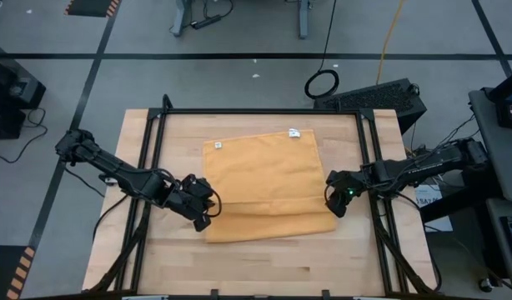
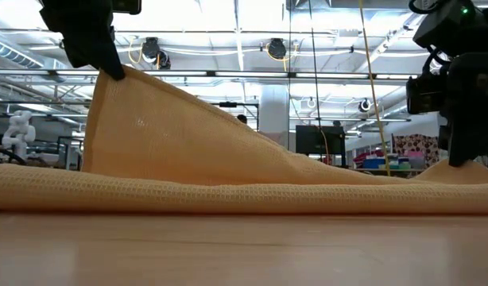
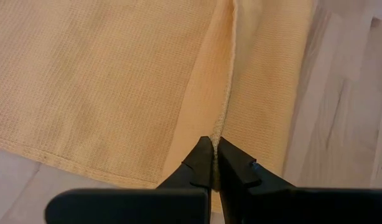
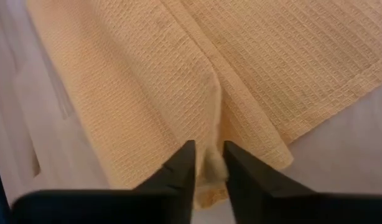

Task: Roll towel
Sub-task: Roll the yellow towel

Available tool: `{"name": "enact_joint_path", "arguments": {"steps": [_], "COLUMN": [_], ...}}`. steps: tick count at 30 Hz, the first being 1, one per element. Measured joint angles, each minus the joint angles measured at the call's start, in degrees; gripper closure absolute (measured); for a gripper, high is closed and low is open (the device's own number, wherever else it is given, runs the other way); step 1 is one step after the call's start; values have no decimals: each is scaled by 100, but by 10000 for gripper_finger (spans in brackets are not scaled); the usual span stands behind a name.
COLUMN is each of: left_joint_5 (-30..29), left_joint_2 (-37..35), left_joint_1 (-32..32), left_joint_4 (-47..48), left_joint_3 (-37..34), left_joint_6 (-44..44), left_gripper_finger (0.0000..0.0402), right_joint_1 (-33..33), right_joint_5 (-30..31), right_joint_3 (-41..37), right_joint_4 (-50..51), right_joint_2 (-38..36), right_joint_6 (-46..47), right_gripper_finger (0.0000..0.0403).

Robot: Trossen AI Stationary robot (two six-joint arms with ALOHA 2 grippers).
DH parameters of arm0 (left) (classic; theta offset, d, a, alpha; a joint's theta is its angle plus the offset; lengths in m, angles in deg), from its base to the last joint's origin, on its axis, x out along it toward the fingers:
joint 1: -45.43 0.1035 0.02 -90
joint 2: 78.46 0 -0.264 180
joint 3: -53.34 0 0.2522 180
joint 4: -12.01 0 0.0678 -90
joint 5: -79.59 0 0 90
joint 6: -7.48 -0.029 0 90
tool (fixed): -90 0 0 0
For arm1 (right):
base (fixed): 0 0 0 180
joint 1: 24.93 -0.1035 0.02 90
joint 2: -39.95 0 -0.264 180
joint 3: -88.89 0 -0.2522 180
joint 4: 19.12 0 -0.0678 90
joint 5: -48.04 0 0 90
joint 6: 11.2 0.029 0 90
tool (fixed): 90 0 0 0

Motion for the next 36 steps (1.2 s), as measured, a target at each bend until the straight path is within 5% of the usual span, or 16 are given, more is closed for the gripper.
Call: {"name": "enact_joint_path", "arguments": {"steps": [5, 16, 23, 29, 36], "left_joint_5": [0, -40, -1143, -1735, -1306], "left_joint_2": [0, -158, -489, -635, -783], "left_joint_1": [0, 42, 149, 690, 977], "left_joint_4": [-2, 12, 483, 1474, 1628], "left_joint_3": [0, 601, 1103, 984, 934], "left_joint_6": [0, -3, -378, -786, -772], "left_gripper_finger": [388, 388, 389, 389, 389], "right_joint_1": [0, 2, 2, 130, 411], "right_joint_5": [16, 501, 1775, 2750, 2244], "right_joint_3": [111, 1845, 2958, 3134, 3111], "right_joint_4": [147, 1829, 2671, 2694, 2157], "right_joint_2": [0, -2, -4, 132, 260], "right_joint_6": [163, 83, 34, -335, -229], "right_gripper_finger": [395, 399, 400, 402, 402]}}
